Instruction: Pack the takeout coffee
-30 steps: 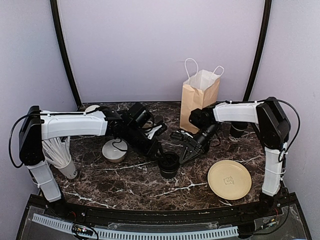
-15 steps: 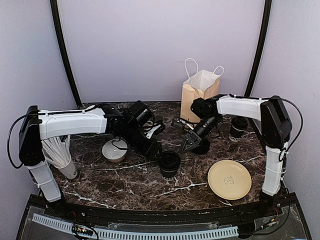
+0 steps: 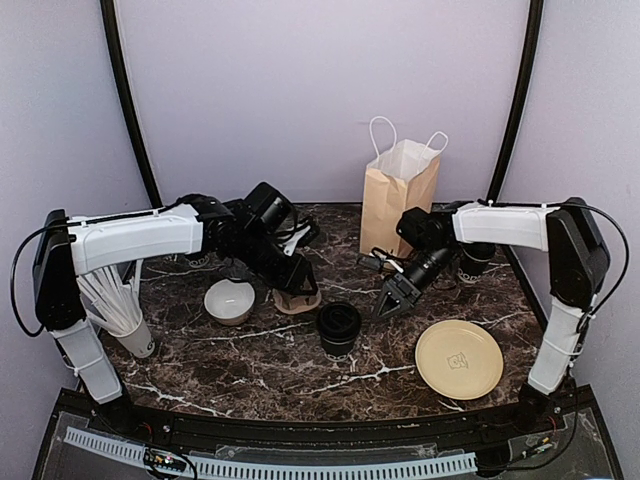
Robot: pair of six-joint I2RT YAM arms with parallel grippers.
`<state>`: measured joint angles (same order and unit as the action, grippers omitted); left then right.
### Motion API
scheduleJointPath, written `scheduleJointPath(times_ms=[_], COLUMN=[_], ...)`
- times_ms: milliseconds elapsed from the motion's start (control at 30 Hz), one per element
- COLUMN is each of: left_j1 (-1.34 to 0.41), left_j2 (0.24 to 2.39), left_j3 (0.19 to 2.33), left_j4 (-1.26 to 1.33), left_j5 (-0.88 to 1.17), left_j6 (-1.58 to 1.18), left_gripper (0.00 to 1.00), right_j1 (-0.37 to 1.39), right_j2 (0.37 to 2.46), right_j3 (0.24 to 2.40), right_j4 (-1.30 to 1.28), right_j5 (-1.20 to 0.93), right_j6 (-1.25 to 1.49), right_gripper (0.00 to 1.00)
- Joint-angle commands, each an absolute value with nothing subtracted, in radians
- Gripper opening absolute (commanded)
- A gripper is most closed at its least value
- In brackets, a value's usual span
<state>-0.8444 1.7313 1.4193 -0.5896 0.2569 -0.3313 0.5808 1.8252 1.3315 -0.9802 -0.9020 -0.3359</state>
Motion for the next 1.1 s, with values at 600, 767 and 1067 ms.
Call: scheduleJointPath(times_ms=[600, 767, 1067], left_j1=[-0.836, -0.836, -0.830], left_j2=[1.643, 1.630, 1.642], left_j3=[1.334, 1.313, 1.303], left_j4=[-0.526, -0.521, -0.479], left_j5=[0.234, 0.242, 0.269], left_j6=[-0.335, -0.339, -0.401], left_gripper=[0.49, 0.50, 0.45], right_j1=[0.582, 0.566, 0.543], right_j2=[2.084, 2.095, 1.983], right_j3=[1.624, 1.670, 1.582], right_j4=[-1.054, -1.054, -1.033], right_j5=[-0.971, -0.949, -0.915], right_j6=[-0.347, -0.340, -0.333], right_gripper=[0.33, 0.33, 0.45])
